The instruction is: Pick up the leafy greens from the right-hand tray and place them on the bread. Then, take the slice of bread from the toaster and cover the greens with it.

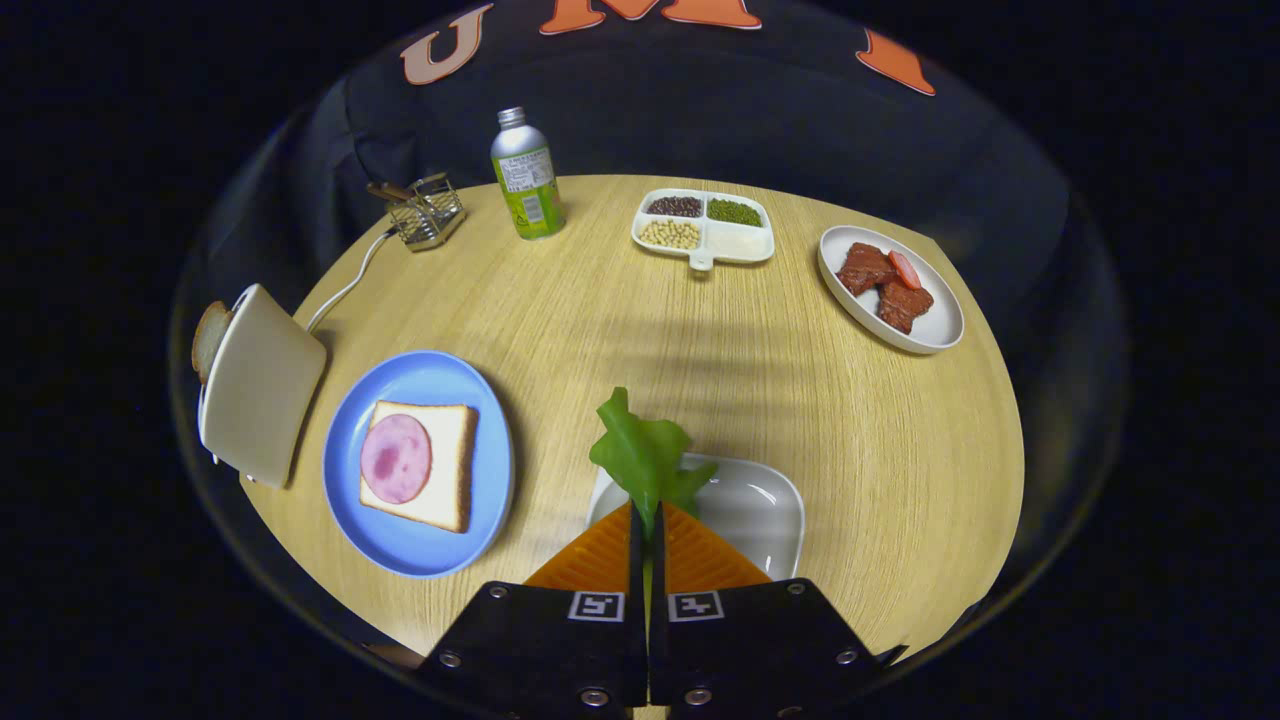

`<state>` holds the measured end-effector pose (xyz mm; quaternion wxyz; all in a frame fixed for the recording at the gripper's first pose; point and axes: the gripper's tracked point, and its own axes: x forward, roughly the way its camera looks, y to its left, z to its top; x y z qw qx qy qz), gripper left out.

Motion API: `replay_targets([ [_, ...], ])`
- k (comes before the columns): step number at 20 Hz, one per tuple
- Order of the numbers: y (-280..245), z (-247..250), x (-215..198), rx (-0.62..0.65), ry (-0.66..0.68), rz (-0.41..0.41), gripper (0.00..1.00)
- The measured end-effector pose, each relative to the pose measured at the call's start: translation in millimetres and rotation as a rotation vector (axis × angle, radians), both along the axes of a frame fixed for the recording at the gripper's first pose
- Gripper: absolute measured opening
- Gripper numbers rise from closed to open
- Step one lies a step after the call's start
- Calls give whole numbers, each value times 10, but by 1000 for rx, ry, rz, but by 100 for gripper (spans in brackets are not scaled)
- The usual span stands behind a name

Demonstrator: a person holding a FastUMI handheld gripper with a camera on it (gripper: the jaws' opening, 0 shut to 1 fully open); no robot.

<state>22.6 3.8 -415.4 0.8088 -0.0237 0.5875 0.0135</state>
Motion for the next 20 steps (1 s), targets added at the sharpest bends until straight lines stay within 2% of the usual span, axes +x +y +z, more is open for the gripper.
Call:
replay_targets([
  [9, 794, 262, 159, 71, -51, 119, 2],
  [20, 1559, -59, 209, 128, 13, 178, 2],
])
